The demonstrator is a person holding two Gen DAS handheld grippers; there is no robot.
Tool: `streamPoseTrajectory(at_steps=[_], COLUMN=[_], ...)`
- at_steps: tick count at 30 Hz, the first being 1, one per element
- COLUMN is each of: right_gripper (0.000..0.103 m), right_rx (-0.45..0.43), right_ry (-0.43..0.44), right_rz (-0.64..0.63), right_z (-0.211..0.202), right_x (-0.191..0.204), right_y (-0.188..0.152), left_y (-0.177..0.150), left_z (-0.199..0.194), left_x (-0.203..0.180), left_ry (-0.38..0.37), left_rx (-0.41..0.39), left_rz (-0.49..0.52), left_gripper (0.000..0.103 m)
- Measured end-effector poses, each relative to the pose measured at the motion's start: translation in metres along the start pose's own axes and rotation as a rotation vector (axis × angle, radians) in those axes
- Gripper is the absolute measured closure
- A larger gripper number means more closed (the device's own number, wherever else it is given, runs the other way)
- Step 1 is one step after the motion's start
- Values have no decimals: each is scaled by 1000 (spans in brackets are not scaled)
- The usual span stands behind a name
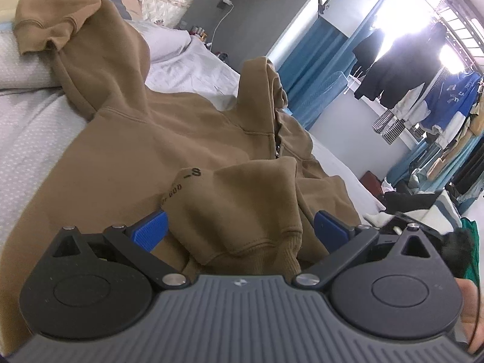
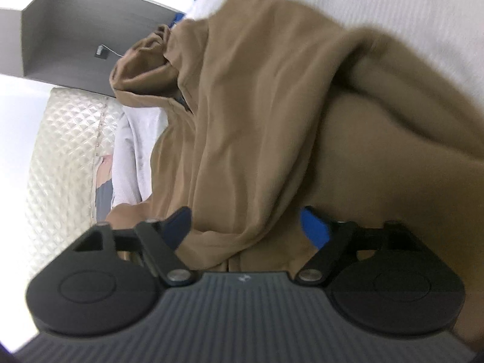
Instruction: Fold large clothes
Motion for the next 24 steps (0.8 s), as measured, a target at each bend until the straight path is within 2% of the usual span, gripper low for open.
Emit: streamPoseTrajectory(at_steps=[2,4,5,6,9,11,14,16,20,24], right_gripper=[39,64,73,89,90,90,90,90,90,84], right_rx=[6,2,-4,-7,-24,-85,-205,-270,-350,-340], right_ry=[-9,-28,-37,-43,-2,31,12,-36,-207,-263], right_rz=[-3,-33,-39,-44,-28,-56,-104,-100,-54,-18], right_z=[12,25,28,30,22,8,-18,-33,-53,-53], right_x=[1,5,6,4,5,14,19,9,-29,-48], right_y=[0,3,7,12,25,36,54,67,84,85], left_y=[0,0,0,2,4,7,9,10,11,6], left_z=[5,7,8,9,9,8,5,3,2,5], left_x=[2,4,6,8,12,13,13,14,16,17], left_ry=[2,1,2,3,2,-2,-15,-11,-12,-3], left_rx=[5,3,0,-3,-14,-22,-30,-36,-31,2], left_rz=[-9,-23,-30,-38,-72,-86,-97,-97,-111,-112], left_gripper=[0,0,0,0,0,0,0,0,0,0])
Point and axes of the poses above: each gripper's, at about its wrist camera, not at the fingertips, and z roughly the way its jaws point, x to its left, y to its top, the point moved 5 cm from there along z, roughly the way its jaws point, and after that the axes turned 12 degrees about -x, right-handed, at the moved point
